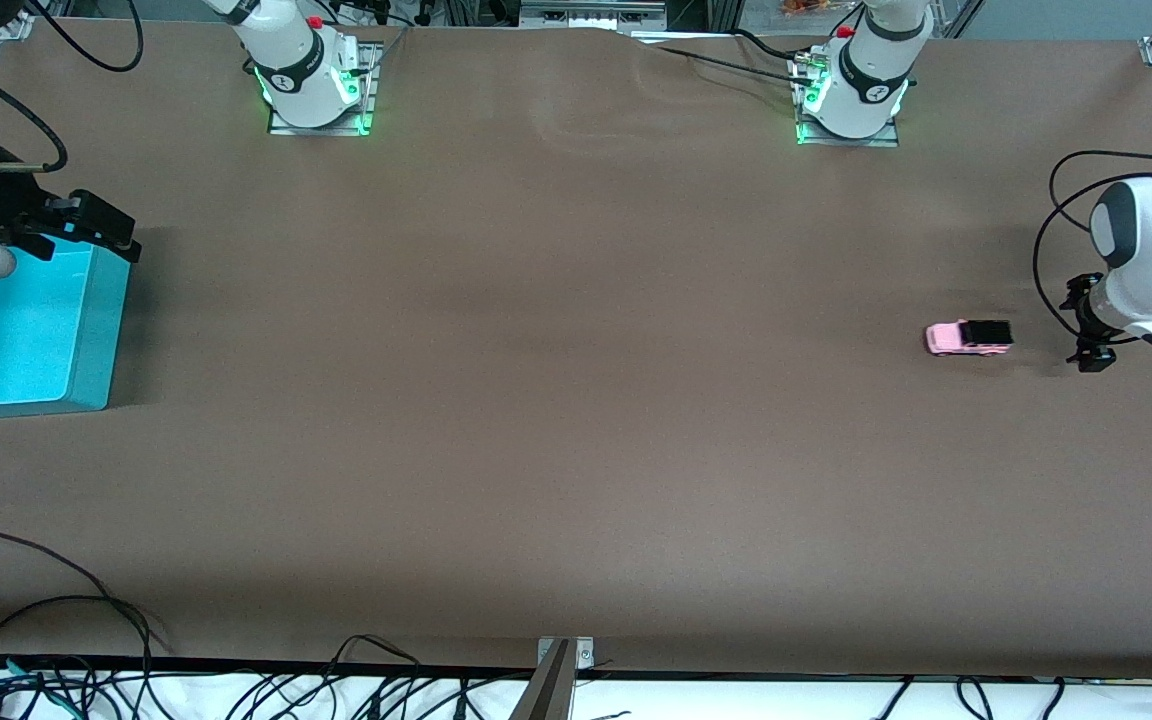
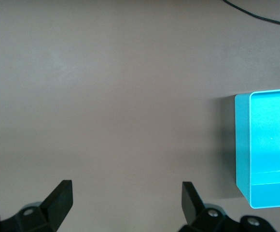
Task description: Wind and store pink jeep toy
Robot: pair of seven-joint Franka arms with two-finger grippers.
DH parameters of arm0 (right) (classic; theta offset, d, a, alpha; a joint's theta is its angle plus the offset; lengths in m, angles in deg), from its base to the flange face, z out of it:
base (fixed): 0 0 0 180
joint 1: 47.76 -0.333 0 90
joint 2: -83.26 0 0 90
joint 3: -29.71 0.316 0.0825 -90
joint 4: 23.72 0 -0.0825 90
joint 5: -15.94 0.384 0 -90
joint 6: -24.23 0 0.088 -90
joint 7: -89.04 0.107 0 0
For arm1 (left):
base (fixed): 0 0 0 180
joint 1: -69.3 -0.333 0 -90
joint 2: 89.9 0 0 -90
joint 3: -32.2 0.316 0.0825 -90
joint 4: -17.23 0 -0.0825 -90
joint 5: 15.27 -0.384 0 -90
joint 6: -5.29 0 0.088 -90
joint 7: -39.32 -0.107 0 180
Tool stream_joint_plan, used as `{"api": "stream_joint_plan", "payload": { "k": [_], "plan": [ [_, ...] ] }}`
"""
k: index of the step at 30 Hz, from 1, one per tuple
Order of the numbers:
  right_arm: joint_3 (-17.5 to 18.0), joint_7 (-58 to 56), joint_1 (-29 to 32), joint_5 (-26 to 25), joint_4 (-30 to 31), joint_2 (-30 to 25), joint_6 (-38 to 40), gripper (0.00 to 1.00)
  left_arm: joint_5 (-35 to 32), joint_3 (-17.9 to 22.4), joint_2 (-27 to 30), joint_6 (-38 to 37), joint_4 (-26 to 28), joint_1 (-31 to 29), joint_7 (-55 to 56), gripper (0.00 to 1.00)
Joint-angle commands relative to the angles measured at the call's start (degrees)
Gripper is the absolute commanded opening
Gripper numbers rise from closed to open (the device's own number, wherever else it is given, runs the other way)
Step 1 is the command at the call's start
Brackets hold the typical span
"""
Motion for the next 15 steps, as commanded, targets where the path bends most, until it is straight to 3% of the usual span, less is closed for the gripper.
{"api": "stream_joint_plan", "payload": {
  "k": [1,9,15],
  "plan": [
    [0.1,-0.2,0.0,0.2,-0.8,0.0,0.1,1.0,-0.8,-0.2,8.5,-7.5,1.9,2.6,-5.1,1.0],
    [-0.1,-0.2,0.1,0.2,-0.8,0.0,0.4,1.0,4.8,-0.1,14.8,-13.0,1.5,7.4,-16.7,1.0],
    [0.1,-0.3,-0.1,-0.3,-0.8,0.0,-0.1,1.0,10.4,0.2,17.9,-19.5,-2.4,12.0,-28.0,1.0]
  ]
}}
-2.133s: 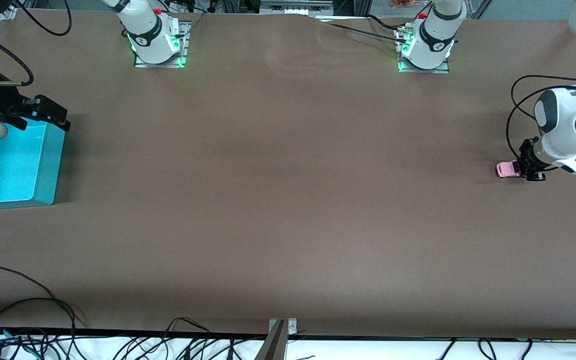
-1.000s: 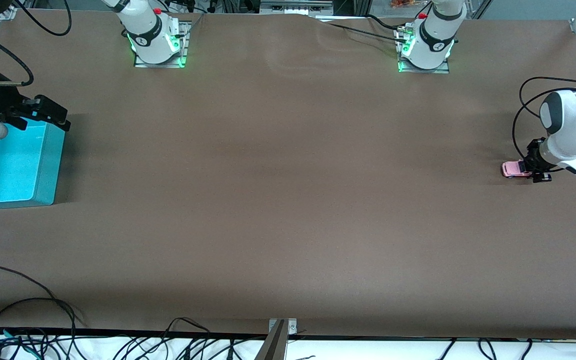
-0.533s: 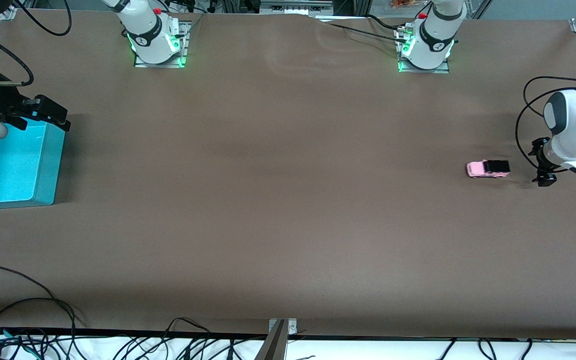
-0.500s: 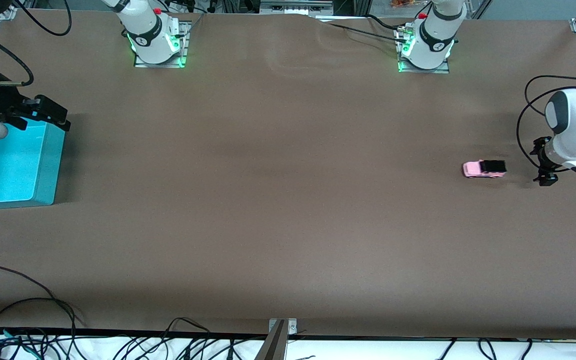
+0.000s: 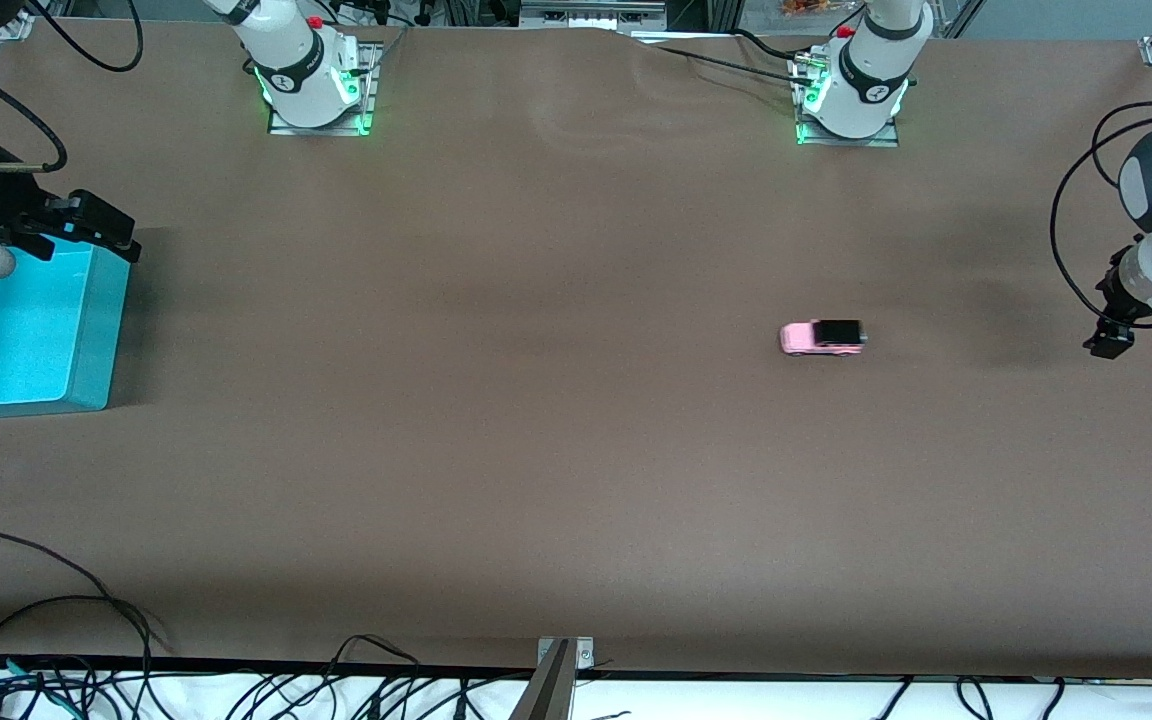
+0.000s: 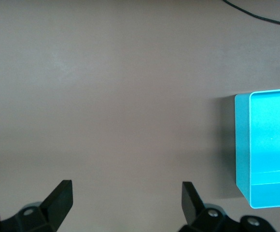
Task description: Wind and store pink jeep toy
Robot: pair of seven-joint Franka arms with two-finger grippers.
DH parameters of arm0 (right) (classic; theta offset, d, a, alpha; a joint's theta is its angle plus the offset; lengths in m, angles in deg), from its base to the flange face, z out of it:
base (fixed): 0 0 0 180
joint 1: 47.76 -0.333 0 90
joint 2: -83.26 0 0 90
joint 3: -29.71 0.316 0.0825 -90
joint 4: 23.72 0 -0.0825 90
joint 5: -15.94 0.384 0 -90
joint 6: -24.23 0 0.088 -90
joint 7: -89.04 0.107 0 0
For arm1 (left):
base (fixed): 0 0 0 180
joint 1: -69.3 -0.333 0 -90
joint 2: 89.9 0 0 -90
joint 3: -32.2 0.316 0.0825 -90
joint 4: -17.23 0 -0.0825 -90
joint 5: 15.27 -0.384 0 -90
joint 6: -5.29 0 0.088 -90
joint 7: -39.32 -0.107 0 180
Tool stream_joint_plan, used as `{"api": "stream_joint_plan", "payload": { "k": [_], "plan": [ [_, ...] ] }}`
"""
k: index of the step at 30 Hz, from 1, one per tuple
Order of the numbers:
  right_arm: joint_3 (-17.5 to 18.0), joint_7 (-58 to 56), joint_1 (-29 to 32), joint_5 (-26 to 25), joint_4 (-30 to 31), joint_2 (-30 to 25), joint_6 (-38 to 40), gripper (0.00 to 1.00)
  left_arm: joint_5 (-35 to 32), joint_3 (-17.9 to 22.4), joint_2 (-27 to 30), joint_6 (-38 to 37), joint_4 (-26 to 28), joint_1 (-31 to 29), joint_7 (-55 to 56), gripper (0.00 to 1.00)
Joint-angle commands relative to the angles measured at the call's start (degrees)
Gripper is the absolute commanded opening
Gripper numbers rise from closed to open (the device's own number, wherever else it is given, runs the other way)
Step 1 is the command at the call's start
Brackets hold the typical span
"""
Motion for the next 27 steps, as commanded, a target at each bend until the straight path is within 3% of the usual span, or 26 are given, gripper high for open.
{"api": "stream_joint_plan", "payload": {
  "k": [1,5,20,27],
  "plan": [
    [0.1,-0.3,-0.1,-0.2,-0.8,0.0,-0.1,1.0,5.1,0.7,3.3,-5.4,-3.3,3.9,-9.6,1.0],
    [-0.1,-0.2,0.1,0.0,-0.8,0.2,0.0,1.0,7.0,0.7,3.3,-9.7,-8.1,7.4,-12.3,0.94],
    [-0.8,0.3,0.2,-0.3,-0.9,-1.2,1.5,1.0,16.3,0.5,3.4,-21.6,-22.1,10.7,-28.9,0.98],
    [-0.4,1.3,0.2,-0.4,-3.7,-1.4,6.0,1.0,16.1,0.1,4.1,-28.3,-23.8,12.0,-37.6,1.0]
  ]
}}
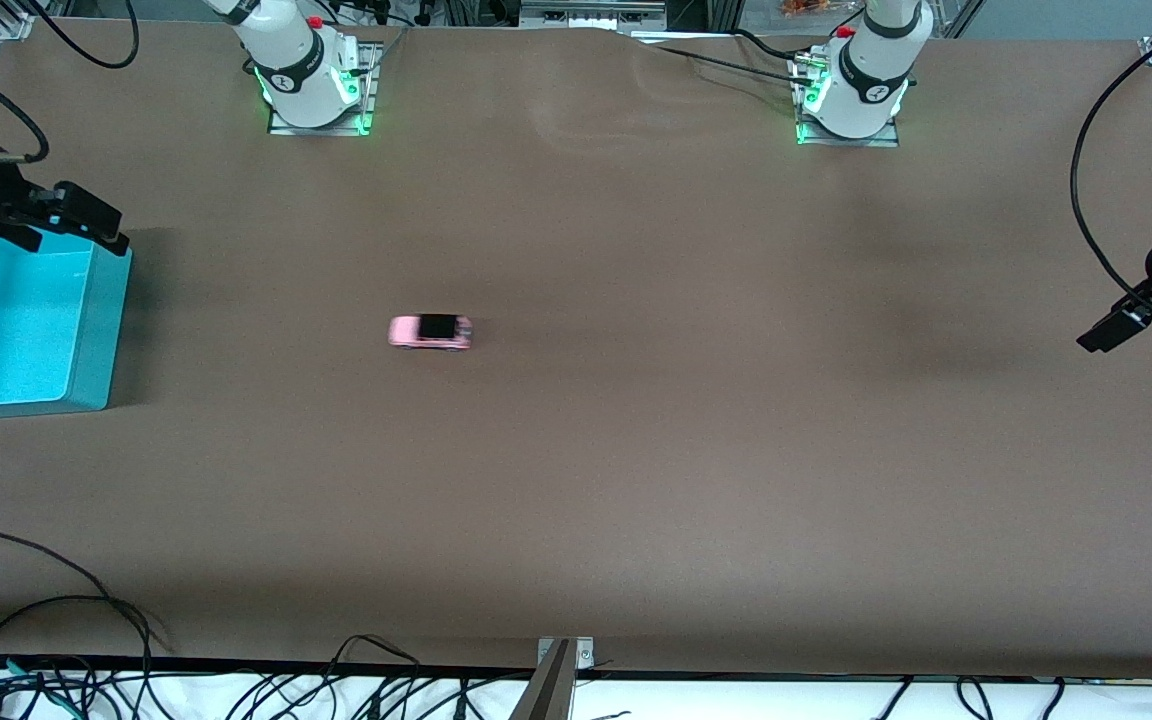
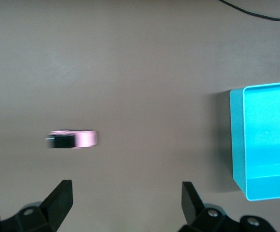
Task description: Wind and store pink jeep toy
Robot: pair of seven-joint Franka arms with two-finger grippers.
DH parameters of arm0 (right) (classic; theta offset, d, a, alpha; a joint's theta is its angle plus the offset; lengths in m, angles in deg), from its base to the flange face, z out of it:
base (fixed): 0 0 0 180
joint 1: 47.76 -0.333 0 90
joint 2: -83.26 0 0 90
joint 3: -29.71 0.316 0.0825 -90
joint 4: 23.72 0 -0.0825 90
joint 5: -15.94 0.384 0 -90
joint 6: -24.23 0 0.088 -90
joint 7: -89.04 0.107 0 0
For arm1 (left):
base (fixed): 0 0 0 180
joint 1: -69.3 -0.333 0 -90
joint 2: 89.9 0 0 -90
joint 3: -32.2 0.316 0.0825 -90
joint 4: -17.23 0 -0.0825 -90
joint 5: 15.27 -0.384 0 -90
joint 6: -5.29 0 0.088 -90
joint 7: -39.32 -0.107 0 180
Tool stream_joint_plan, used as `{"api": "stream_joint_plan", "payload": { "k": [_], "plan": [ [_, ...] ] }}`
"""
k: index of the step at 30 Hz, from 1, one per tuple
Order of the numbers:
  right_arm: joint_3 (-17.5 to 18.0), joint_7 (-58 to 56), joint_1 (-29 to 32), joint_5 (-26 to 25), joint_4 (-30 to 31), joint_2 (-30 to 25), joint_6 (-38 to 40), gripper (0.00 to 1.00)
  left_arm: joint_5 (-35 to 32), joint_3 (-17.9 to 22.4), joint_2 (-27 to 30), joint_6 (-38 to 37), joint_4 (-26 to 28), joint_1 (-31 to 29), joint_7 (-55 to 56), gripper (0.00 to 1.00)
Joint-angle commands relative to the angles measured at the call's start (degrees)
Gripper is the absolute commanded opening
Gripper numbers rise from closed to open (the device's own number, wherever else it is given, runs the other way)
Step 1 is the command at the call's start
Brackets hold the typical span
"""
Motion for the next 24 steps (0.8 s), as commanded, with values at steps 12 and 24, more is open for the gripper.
{"api": "stream_joint_plan", "payload": {
  "k": [12,24],
  "plan": [
    [-4.7,1.4,0.2,-0.3,-2.5,-0.5,8.0,1.0,3.6,-0.1,0.0,-9.3,-7.3,0.8,-27.6,1.0],
    [-10.2,11.8,0.3,-0.4,0.1,0.0,8.3,1.0,3.5,-5.1,0.4,-14.4,-10.6,0.8,-27.4,1.0]
  ]
}}
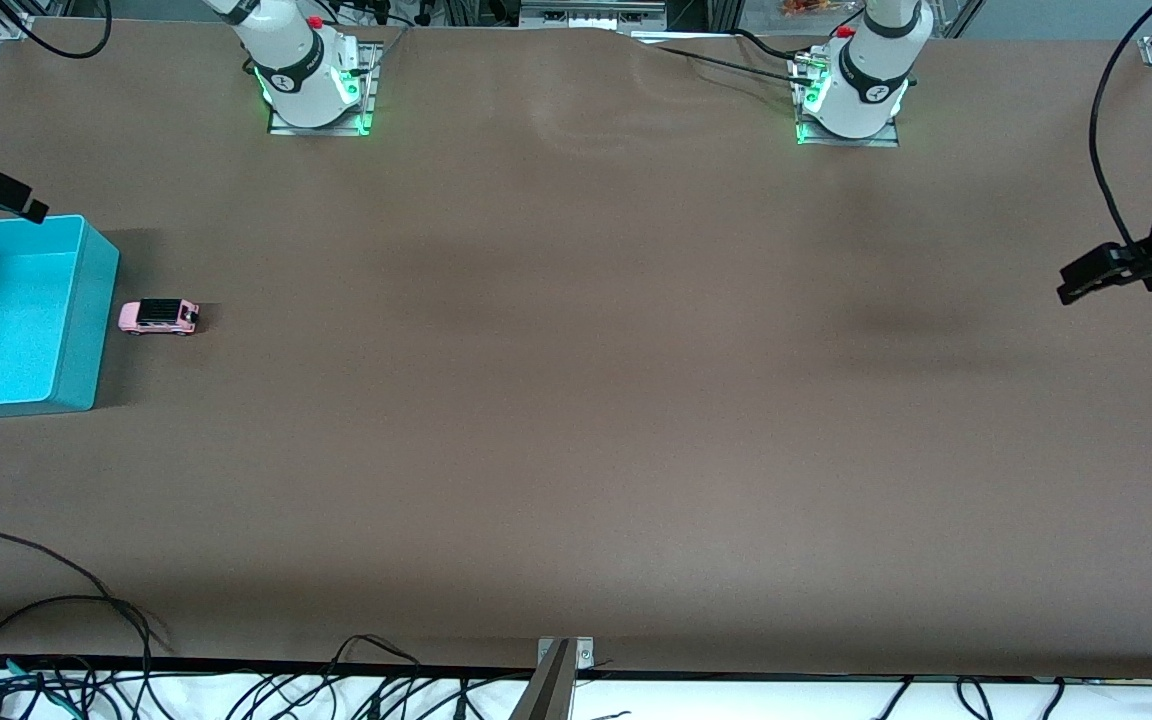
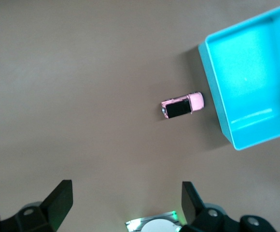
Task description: Wind and store pink jeep toy
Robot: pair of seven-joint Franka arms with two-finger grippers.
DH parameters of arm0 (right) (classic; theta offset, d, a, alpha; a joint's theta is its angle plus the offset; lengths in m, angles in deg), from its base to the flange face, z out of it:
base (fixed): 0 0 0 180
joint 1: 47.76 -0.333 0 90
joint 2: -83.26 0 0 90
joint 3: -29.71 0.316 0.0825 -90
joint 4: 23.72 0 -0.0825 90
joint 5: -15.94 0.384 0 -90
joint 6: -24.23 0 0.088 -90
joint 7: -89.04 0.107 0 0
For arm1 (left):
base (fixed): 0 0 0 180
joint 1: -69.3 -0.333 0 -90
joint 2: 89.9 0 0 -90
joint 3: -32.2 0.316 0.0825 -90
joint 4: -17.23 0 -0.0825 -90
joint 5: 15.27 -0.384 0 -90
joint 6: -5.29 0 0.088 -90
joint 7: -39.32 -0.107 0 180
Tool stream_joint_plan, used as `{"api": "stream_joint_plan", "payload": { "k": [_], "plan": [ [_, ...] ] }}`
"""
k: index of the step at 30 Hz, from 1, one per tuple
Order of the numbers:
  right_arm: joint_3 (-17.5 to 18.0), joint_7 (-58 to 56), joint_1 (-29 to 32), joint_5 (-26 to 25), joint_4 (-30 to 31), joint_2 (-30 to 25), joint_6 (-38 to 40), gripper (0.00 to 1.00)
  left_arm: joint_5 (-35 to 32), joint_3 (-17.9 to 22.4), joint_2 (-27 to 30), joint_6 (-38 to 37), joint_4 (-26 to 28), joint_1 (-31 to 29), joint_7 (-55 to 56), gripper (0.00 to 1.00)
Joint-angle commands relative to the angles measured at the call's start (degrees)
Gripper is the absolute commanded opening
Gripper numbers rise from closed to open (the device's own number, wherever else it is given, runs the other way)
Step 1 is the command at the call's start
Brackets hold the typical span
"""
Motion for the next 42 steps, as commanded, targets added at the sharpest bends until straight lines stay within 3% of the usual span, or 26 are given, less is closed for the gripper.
{"api": "stream_joint_plan", "payload": {
  "k": [1,12,16,19,31,42],
  "plan": [
    [-1.7,7.8,-0.2,-0.4,1.9,0.0,0.8,1.0,1.4,-1.5,0.2,-2.7,-2.4,-0.2,-1.8,1.0],
    [-6.3,19.7,-0.1,-0.4,7.0,0.5,0.3,1.0,1.9,-0.3,0.1,-6.0,-6.1,2.1,-2.5,1.0],
    [-8.0,23.4,-0.1,-0.4,10.3,0.3,-3.6,1.0,2.0,3.5,0.2,-6.0,-6.3,5.5,-2.6,1.0],
    [-8.2,26.5,-0.1,-0.6,13.8,0.2,-7.6,1.0,2.0,5.8,0.3,-6.2,-7.0,8.1,-2.6,1.0],
    [-10.8,37.5,-0.1,-0.7,30.6,0.3,-30.2,1.0,2.1,5.7,-0.7,-9.6,-9.8,7.7,-5.5,1.0],
    [-11.5,50.2,0.0,-0.7,35.6,6.5,-41.5,1.0,6.1,6.1,-0.7,-9.6,-9.4,6.9,-5.5,1.0]
  ]
}}
